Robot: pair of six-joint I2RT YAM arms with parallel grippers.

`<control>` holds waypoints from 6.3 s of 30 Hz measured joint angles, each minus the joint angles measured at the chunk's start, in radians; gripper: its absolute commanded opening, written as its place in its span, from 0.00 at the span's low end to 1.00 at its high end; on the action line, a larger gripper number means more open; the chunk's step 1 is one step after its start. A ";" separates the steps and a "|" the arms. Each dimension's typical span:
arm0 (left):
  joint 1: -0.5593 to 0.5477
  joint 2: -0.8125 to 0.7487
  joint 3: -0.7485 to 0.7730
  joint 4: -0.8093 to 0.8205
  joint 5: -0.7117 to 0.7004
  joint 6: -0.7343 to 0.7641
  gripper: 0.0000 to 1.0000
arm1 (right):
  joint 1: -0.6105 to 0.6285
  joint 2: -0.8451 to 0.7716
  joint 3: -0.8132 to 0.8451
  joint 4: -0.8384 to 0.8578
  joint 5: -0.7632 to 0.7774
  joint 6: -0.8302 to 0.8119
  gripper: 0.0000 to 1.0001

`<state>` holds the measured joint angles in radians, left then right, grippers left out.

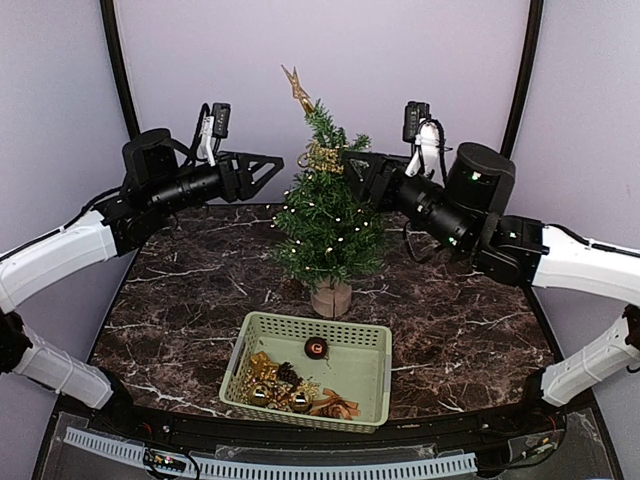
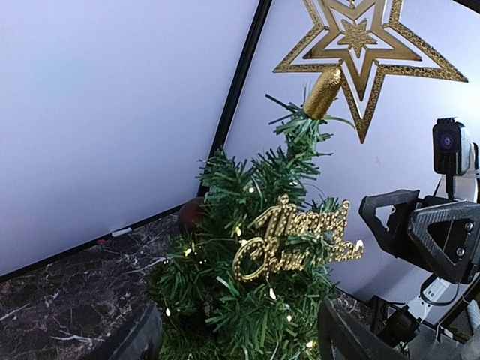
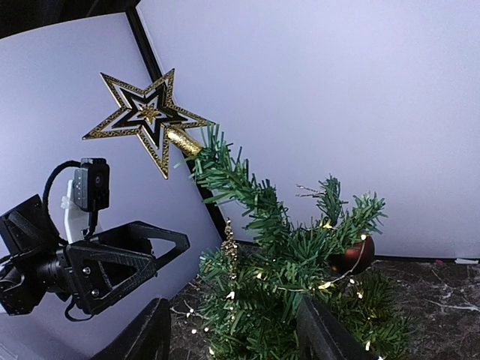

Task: Decorate the small christmas tree
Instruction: Place the ornament words at the top of the tree, then pick up the ornament ball from the bin, then pass from the right arm to the left

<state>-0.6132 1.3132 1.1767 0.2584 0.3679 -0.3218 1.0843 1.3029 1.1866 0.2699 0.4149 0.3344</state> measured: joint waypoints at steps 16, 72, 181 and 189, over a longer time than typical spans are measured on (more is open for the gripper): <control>0.003 -0.376 -0.322 -0.394 -0.119 -0.104 0.75 | 0.002 -0.331 -0.288 -0.111 -0.128 0.074 0.77; -0.155 -0.248 -0.669 -0.544 -0.050 -0.317 0.34 | 0.315 0.583 0.035 -0.611 -0.449 0.169 0.48; -0.419 -0.259 -0.270 -0.199 0.082 -0.153 0.00 | 0.101 -0.126 -0.640 0.570 -0.529 0.446 0.91; -0.419 -0.195 -0.171 -0.157 0.152 -0.154 0.00 | 0.113 0.005 -0.618 0.719 -0.566 0.424 0.91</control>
<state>-1.0325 1.1183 1.0054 0.1017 0.5198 -0.4763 1.1976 1.3075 0.5682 0.9894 -0.1513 0.7582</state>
